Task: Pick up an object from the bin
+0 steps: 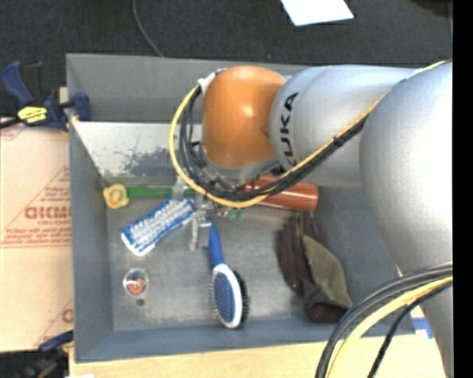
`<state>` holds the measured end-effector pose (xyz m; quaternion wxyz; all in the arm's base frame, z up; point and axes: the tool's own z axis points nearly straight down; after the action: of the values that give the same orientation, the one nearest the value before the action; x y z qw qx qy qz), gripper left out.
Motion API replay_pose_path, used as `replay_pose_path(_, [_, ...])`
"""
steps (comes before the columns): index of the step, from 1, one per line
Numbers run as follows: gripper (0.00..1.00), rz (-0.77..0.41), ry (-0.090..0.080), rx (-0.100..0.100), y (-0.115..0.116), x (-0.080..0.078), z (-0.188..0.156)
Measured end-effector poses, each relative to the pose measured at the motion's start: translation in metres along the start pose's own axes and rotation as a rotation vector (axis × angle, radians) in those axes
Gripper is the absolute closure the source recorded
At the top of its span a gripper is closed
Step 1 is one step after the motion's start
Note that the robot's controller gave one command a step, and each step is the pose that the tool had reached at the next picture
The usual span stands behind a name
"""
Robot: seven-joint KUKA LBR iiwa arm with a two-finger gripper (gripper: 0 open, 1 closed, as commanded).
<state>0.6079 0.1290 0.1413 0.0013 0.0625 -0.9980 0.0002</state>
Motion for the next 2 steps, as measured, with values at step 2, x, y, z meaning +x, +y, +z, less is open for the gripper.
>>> replay_pose_path(2, [0.00,-0.122,0.002,0.000,0.012,-0.040,0.030])
